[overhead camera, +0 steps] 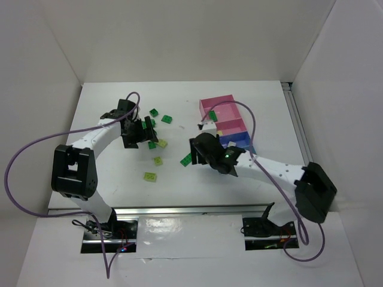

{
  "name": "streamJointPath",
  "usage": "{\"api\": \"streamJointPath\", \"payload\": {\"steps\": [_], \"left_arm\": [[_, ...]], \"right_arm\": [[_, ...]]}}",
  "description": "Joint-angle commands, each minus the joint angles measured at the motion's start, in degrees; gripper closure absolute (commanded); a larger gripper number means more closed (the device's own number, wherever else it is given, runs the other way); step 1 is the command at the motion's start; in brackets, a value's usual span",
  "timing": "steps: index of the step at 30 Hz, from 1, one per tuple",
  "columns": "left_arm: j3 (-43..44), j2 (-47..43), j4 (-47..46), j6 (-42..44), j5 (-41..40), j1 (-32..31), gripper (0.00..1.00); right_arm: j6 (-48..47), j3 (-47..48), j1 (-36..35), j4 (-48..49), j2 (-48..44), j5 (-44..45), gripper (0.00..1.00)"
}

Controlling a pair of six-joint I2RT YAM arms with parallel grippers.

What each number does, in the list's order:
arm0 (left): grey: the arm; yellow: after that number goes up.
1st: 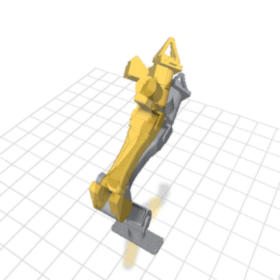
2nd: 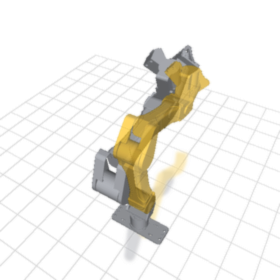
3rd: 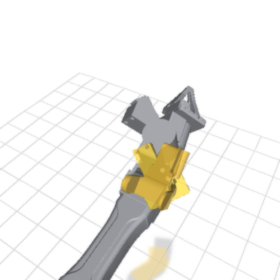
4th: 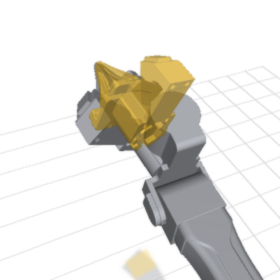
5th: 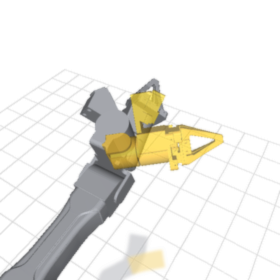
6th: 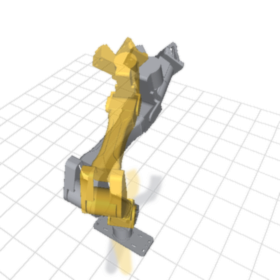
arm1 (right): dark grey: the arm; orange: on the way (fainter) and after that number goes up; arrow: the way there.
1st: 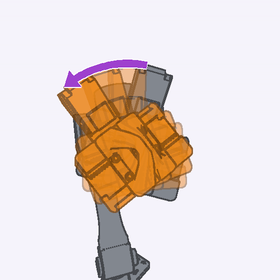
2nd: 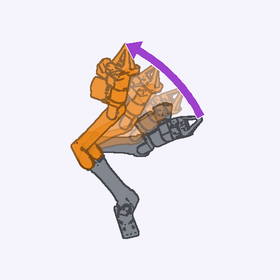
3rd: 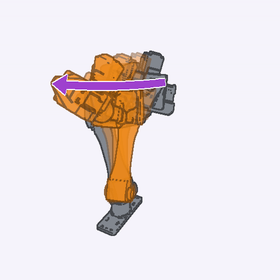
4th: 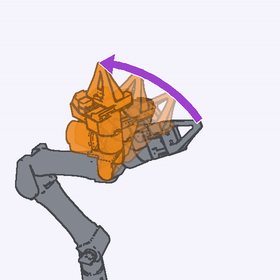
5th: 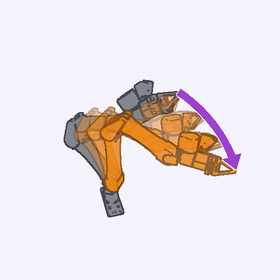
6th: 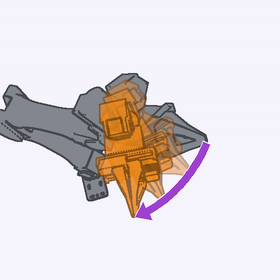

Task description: Sort the legos into containers by color

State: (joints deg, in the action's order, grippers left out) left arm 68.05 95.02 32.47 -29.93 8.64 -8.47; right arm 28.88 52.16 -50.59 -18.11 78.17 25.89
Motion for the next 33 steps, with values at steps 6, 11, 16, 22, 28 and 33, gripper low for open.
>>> {"api": "streamJointPath", "payload": {"steps": [6,11,16,22,28,33], "left_arm": [[2.9,-1.1,2.0,0.1,-5.2,-0.1,0.0],[2.9,-2.7,2.6,-2.8,-7.6,1.3,0.0],[3.4,-2.7,2.1,-3.4,-6.0,2.3,0.0],[3.4,-2.7,2.1,-3.4,-6.0,2.3,0.0],[3.4,-2.7,2.6,-2.9,-5.9,2.3,0.0],[3.9,-2.7,3.1,-2.3,-5.9,2.3,0.0]], "right_arm": [[0.5,10.1,-2.5,2.1,17.3,-9.9,0.18],[1.5,11.9,-3.0,4.6,22.5,-13.8,0.16],[2.1,15.3,-3.0,5.4,30.0,-15.5,0.16],[2.1,21.0,-3.0,2.6,35.6,-10.5,0.21],[1.6,26.2,-2.5,-0.3,40.2,-5.0,0.25],[2.2,31.1,-1.4,-4.7,43.6,-1.6,0.2]]}}
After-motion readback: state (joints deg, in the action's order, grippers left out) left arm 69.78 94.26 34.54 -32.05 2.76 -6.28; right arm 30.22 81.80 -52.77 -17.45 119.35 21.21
